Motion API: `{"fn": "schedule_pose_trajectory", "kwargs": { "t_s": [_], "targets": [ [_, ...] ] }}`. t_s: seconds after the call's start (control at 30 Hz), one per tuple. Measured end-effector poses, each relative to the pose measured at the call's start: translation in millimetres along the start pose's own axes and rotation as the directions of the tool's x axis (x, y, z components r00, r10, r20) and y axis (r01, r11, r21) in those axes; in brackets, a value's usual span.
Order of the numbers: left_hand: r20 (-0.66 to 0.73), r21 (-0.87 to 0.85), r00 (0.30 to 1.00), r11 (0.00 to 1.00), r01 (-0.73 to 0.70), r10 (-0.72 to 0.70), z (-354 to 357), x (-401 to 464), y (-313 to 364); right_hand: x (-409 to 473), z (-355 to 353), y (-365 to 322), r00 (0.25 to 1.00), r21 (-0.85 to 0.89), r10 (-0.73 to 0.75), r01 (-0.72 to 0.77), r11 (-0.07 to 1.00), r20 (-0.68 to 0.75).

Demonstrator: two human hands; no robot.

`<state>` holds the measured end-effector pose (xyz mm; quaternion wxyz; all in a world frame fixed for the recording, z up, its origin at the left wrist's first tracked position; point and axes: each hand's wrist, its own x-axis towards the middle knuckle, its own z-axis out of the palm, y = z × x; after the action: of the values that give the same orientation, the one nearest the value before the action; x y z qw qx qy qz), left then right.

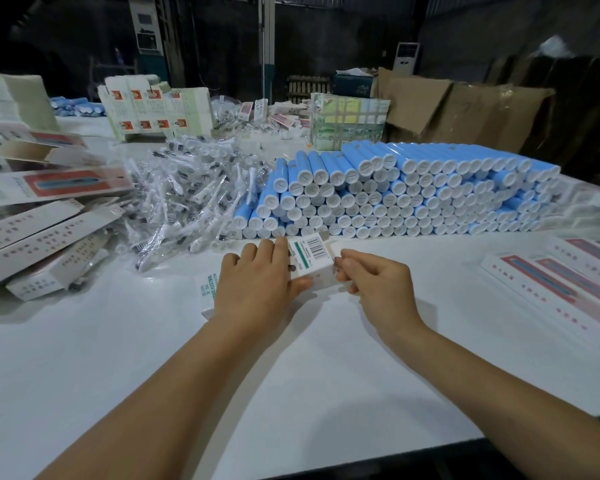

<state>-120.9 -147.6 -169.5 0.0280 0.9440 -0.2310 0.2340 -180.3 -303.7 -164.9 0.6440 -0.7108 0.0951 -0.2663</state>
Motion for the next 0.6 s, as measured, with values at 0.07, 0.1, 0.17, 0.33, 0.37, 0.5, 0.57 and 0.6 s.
{"fn": "schedule_pose_trajectory", "kwargs": {
  "t_s": [0.07, 0.1, 0.17, 0.33, 0.37, 0.5, 0.57, 0.6],
  "targets": [
    [-0.007, 0.003, 1.000, 1.000, -0.005, 0.005, 1.0, -0.2, 0.8, -0.3, 2.1, 1.2, 1.000, -0.021, 0.017, -0.016, 1.000, 0.020],
    [-0.013, 0.002, 1.000, 1.000, -0.007, 0.007, 1.3, -0.7, 0.8, -0.2, 2.1, 1.6, 0.999, -0.022, 0.025, -0.024, 0.999, 0.020],
    [-0.022, -0.002, 1.000, 1.000, -0.010, 0.010, 1.6, -1.6, 0.7, 0.3, 0.6, 1.4, 0.999, -0.009, 0.032, -0.032, 0.999, 0.019],
    [-0.025, 0.017, 0.999, 0.999, -0.040, 0.041, 0.4, -3.6, 2.0, 3.9, -3.6, 1.3, 0.998, -0.089, 0.033, -0.027, 0.996, 0.063],
    [-0.028, 0.019, 0.998, 0.999, -0.049, 0.049, -0.2, -4.7, 3.2, 5.1, -3.2, 1.8, 0.997, -0.112, 0.038, -0.030, 0.993, 0.073],
    [-0.021, 0.053, 0.995, 0.994, -0.095, 0.096, -0.4, -8.6, 10.2, 8.5, 0.5, 4.2, 0.994, -0.151, 0.083, -0.071, 0.986, 0.076],
    [-0.011, 0.059, 0.994, 0.993, -0.105, 0.106, -0.1, -8.9, 12.1, 7.6, 2.1, 3.4, 0.992, -0.140, 0.100, -0.089, 0.986, 0.075],
    [-0.010, 0.062, 0.994, 0.993, -0.105, 0.106, -0.4, -8.7, 12.4, 6.9, 2.5, 3.4, 0.992, -0.128, 0.103, -0.093, 0.987, 0.069]
  ]
}}
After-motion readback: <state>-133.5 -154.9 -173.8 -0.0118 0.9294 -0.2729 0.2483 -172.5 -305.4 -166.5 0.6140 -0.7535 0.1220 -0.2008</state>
